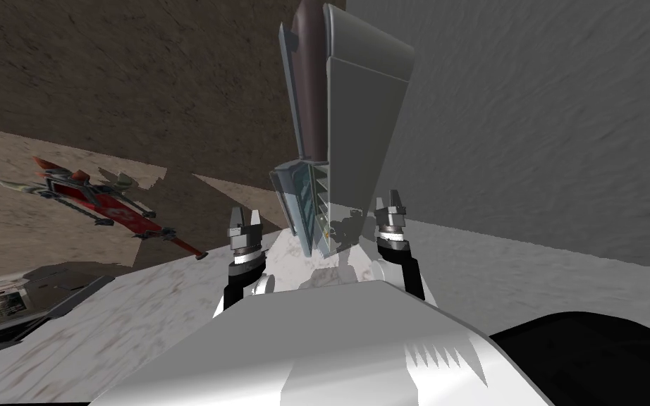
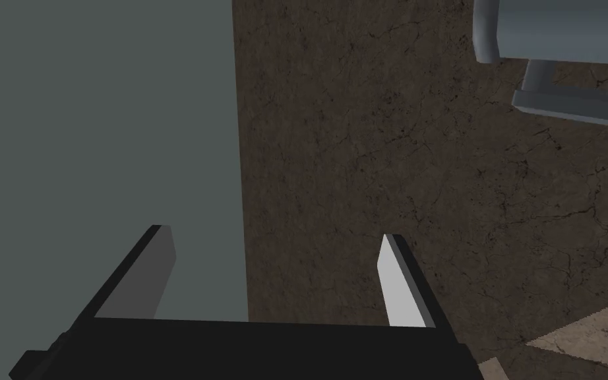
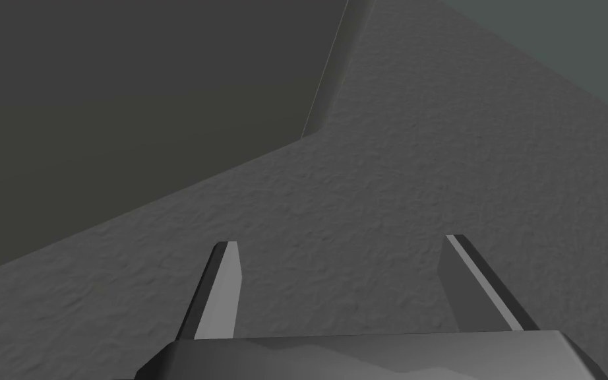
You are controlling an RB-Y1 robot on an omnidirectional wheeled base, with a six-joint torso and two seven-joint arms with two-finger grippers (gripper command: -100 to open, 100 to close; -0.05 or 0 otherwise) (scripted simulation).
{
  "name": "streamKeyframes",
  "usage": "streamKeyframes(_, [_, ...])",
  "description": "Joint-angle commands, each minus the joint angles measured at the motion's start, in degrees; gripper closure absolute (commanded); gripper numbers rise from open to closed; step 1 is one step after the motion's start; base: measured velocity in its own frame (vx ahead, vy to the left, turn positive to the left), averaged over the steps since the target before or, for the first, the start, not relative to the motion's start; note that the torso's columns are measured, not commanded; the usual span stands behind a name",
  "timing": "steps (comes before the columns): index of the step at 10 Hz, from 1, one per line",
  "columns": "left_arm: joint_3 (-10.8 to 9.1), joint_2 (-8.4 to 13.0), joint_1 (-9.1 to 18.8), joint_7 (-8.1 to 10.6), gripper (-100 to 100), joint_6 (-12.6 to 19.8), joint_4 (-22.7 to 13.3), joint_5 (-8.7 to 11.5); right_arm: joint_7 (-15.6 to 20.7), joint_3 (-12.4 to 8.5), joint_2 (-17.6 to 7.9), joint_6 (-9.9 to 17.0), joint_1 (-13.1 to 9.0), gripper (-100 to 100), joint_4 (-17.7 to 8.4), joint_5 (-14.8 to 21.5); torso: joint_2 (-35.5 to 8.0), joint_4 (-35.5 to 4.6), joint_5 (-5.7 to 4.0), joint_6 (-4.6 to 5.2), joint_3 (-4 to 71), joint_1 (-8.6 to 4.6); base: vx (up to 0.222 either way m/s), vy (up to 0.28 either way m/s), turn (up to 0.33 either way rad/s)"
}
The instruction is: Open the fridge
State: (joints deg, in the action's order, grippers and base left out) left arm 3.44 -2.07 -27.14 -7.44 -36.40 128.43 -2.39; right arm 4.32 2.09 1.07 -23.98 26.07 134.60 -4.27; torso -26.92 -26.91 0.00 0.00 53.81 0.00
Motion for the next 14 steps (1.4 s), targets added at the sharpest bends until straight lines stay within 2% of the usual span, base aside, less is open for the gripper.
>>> streamKeyframes(1, [0.0,0.0,0.0,0.0,0,0.0,0.0,0.0,0.0,0.0,0.0,0.0,0.0,0,0.0,0.0,-4.23,-4.23,0.0,0.0,8.46,0.0,0.0,0.0,0.0])
streamKeyframes(2, [0.0,0.0,0.0,0.0,0,0.0,0.0,0.0,0.0,0.0,0.0,0.0,0.0,0,0.0,0.0,-8.46,-8.46,0.0,0.0,16.91,0.0,0.0,0.0,0.0])
streamKeyframes(3, [0.0,0.0,0.0,0.0,0,0.0,0.0,0.0,0.62,0.0,-1.71,0.49,-0.34,-100,0.27,-0.03,-12.69,-12.69,0.0,0.0,25.38,0.0,0.015,0.022,-0.022])
streamKeyframes(5, [0.0,0.0,-0.01,0.0,0,0.0,-0.02,0.0,2.08,-0.02,-4.52,1.66,-1.15,-100,0.81,-0.11,-15.1,-15.13,0.03,0.0,30.47,0.11,0.029,0.053,-0.043])
streamKeyframes(8, [0.01,-0.01,-0.02,0.0,0,0.0,-0.02,0.0,5.76,-0.04,-9.46,4.55,-3.16,-100,1.96,-0.31,-15.28,-15.34,0.03,0.0,30.8,0.12,0.059,0.104,-0.066])
streamKeyframes(11, [0.01,-0.01,-0.02,0.0,0,0.0,-0.02,0.0,10.53,-0.07,-14.86,8.55,-5.91,-100,3.23,-0.59,-15.32,-15.36,-0.01,0.0,30.77,-0.02,0.076,0.13,-0.09])
streamKeyframes(12, [0.01,-0.01,-0.02,0.0,0,0.0,-0.02,0.0,10.91,-0.07,-15.46,8.55,-5.91,-100,3.23,-0.59,-15.38,-15.38,0.02,0.0,30.74,0.08,0.052,0.116,-0.036])
streamKeyframes(14, [0.01,-0.01,-0.02,0.0,0,0.0,-0.02,0.0,14.51,-0.1,-19.47,11.69,-8.07,-100,3.94,-0.82,-15.36,-15.38,-0.02,0.01,30.74,-0.07,0.074,0.129,-0.087])
